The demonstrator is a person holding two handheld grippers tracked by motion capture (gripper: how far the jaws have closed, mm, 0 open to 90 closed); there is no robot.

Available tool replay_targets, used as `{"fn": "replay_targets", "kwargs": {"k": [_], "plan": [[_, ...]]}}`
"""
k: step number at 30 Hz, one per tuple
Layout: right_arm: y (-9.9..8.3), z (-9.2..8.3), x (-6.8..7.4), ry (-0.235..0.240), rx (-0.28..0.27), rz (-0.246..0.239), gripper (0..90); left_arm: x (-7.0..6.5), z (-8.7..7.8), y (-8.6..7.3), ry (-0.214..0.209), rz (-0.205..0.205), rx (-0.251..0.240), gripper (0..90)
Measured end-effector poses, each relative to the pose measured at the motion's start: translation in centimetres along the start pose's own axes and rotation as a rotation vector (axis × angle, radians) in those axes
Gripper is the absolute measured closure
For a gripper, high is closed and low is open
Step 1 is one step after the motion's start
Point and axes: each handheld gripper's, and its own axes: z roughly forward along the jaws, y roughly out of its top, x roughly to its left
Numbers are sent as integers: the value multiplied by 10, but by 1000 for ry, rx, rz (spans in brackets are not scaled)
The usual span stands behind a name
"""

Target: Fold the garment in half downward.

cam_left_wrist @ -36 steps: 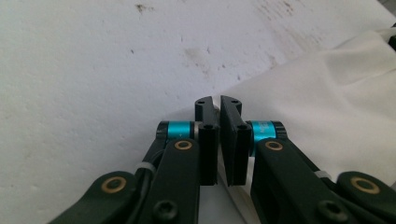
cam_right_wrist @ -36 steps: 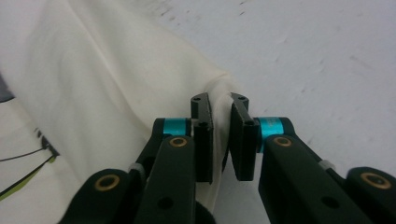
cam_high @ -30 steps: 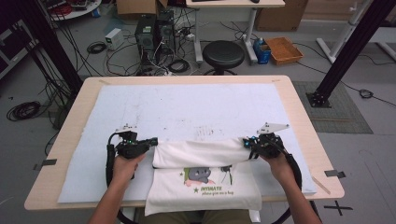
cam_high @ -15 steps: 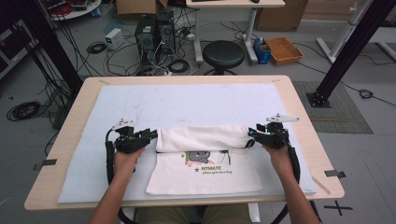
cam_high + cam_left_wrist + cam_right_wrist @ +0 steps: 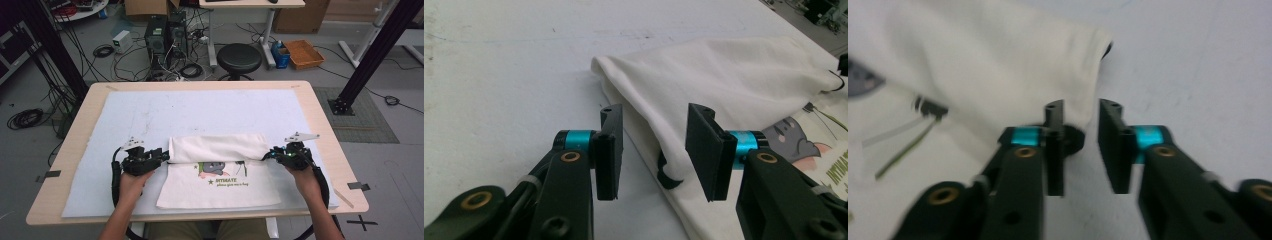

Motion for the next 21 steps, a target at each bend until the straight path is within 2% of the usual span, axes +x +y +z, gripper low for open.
{"fn": "replay_targets", "kwargs": {"k": [1,3,5,7,8,9,11,12,14,17,19,20,21], "plan": [[1,-1,-2,2,-31,24,667,0,1,0,-6,-1,1,578],[1,4,-2,-2,-39,55,601,-1,4,0,-8,5,13,578],[-1,16,1,-3,5,53,588,-2,8,-1,24,14,41,581],[-3,26,5,1,58,41,620,0,13,-2,46,-3,79,591],[-3,28,7,0,52,27,707,0,13,-2,50,-5,79,634],[-2,27,8,27,58,14,799,-1,13,-2,49,6,74,710],[0,25,13,9,71,-30,829,-4,13,-2,47,32,78,878],[0,24,14,10,71,-55,831,-5,13,-2,37,39,82,883],[-1,21,16,9,62,-70,833,-6,12,-2,26,41,78,887],[-2,15,13,26,36,-54,832,-5,9,-1,13,26,62,887],[-4,13,11,33,31,-41,831,-4,7,-2,27,26,50,885],[-4,13,10,36,29,-34,829,-4,8,-2,34,21,48,862],[-5,13,9,35,30,-26,829,-3,9,-2,32,7,54,748]]}}
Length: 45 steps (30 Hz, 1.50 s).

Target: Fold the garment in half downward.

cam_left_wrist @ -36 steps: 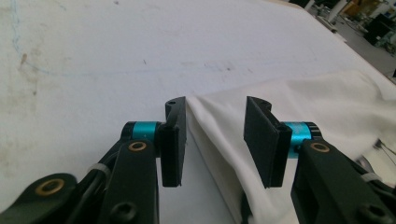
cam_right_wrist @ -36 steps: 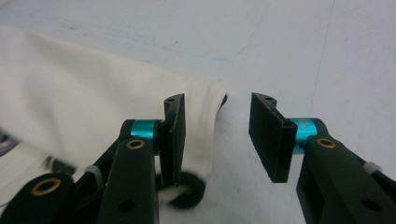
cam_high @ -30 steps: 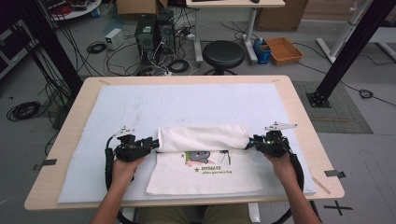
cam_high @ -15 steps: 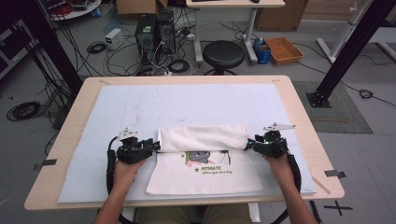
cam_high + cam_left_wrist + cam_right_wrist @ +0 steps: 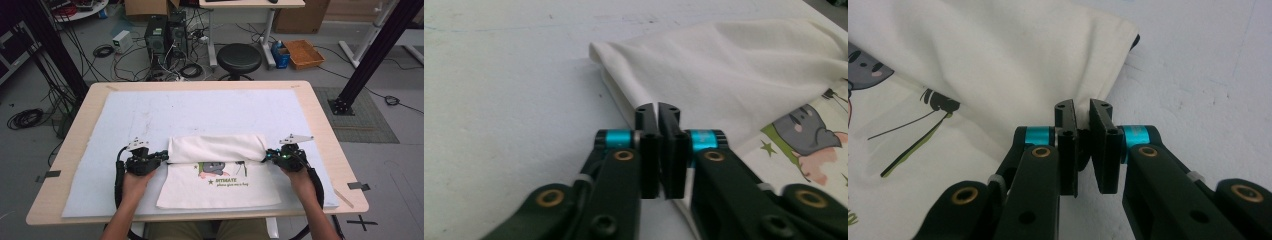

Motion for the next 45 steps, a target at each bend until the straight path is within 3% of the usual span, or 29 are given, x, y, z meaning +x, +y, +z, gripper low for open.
{"fn": "replay_targets", "kwargs": {"k": [1,3,4,6,10,16,22,26,34,39,40,42,45], "plan": [[0,1,0,4,0,4,829,0,2,0,-7,-10,12,647],[0,2,0,3,6,-7,829,-4,5,-1,-5,25,33,625],[0,3,1,5,7,-13,830,-6,6,-1,-1,48,41,642],[0,3,2,6,10,-11,830,-10,7,-1,2,83,45,836],[0,0,2,11,0,-12,830,-14,4,-1,-16,89,40,875],[0,-17,7,32,-34,-31,831,-15,-23,5,-79,78,-39,876],[-10,-40,18,79,-62,-61,833,-19,-52,-8,-174,50,-78,875],[-24,-62,27,119,-78,-72,834,-23,-73,-19,-235,52,-87,875],[-57,-98,42,175,-95,-87,834,-35,-94,-56,-268,95,13,874],[-70,-98,48,177,-38,-99,835,-35,-90,-68,-247,114,83,872],[-73,-96,49,175,-23,-102,834,-36,-89,-67,-244,118,89,861],[-75,-91,49,167,6,-106,815,-35,-88,-64,-235,104,74,692],[-71,-92,43,157,-15,-52,592,-31,-91,-52,-196,101,22,561]]}}
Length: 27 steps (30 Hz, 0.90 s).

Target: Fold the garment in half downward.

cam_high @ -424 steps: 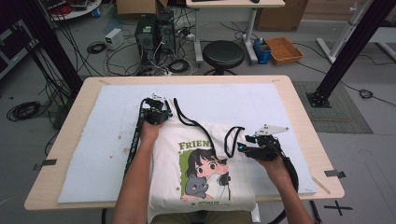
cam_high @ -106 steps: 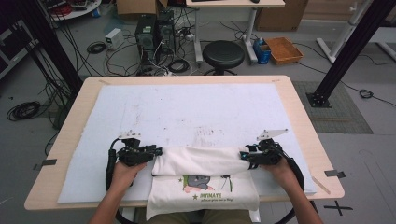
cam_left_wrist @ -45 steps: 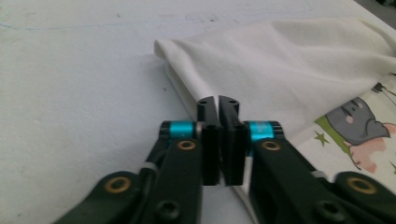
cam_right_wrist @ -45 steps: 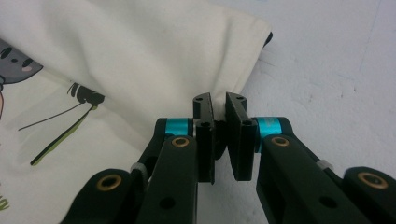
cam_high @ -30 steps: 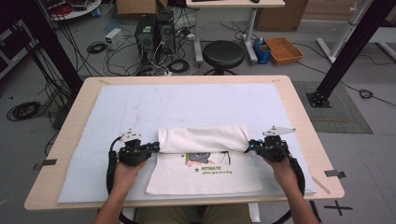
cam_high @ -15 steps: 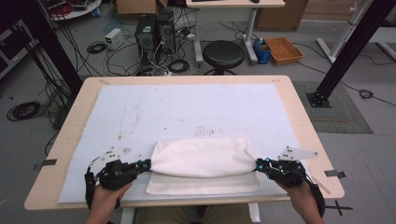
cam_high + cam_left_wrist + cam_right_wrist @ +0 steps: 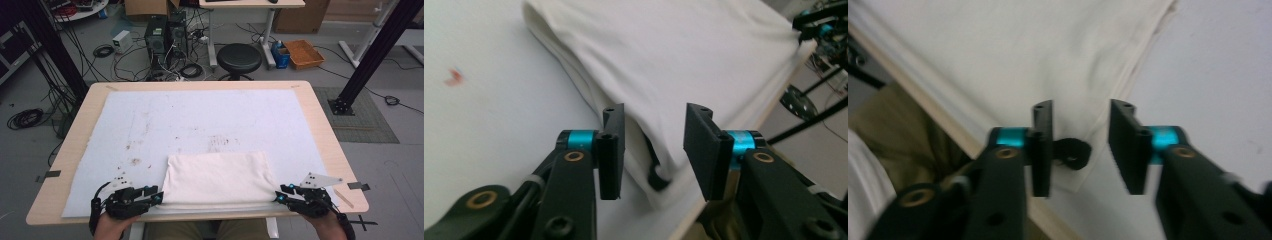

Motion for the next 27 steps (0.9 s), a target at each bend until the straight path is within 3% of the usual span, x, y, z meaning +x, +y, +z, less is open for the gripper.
{"fn": "replay_targets", "kwargs": {"k": [3,7,9,13,14,18,19,20,21,22,25,27], "plan": [[10,-5,-9,-44,-69,48,441,9,1,19,47,-12,-58,491],[33,2,-22,-113,-122,68,375,22,17,48,101,-56,-115,452],[46,15,-29,-122,-125,72,372,29,32,59,122,-58,-108,451],[66,54,-48,-142,-72,97,382,46,72,66,179,-92,-14,451],[69,65,-52,-145,-47,103,401,49,80,65,178,-111,8,452],[74,99,-61,-105,38,114,509,53,100,63,191,-101,61,451],[74,103,-60,-95,58,100,542,53,102,61,189,-86,79,454],[74,104,-58,-106,57,63,645,52,102,60,219,-45,83,492],[74,102,-58,-61,61,48,796,51,102,60,214,-29,97,638],[74,101,-56,-60,64,35,827,51,102,60,216,-31,102,796],[74,97,-56,-78,62,0,853,51,99,62,216,-60,56,860],[75,93,-60,-91,29,15,855,51,97,66,208,-88,9,862]]}}
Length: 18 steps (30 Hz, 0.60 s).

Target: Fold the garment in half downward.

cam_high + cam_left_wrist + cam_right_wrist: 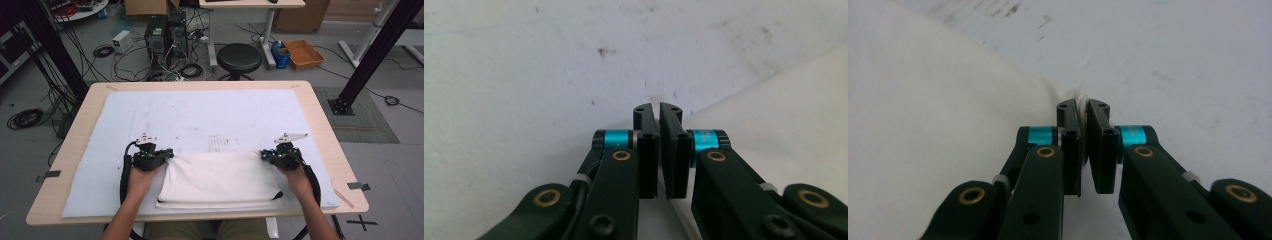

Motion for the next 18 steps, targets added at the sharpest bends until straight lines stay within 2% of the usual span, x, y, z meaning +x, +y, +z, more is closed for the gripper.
{"fn": "replay_targets", "kwargs": {"k": [4,7,9,11,12,13,15,18], "plan": [[9,-3,-10,-77,-44,13,857,1,4,10,9,-48,-79,862],[19,1,-18,-107,-63,33,857,1,13,17,28,-51,-94,861],[25,5,-20,-136,-63,25,855,1,20,19,45,-65,-103,849],[28,11,-21,-156,-57,36,833,3,21,18,51,-103,-92,724],[28,13,-21,-165,-53,34,775,3,18,17,45,-115,-90,671],[27,13,-20,-170,-51,50,673,2,14,16,41,-101,-88,638],[23,9,-19,-167,-65,56,568,-1,3,12,31,-67,-87,630],[14,-5,-13,-137,-88,42,556,-9,-11,-1,5,-18,-32,630]]}}
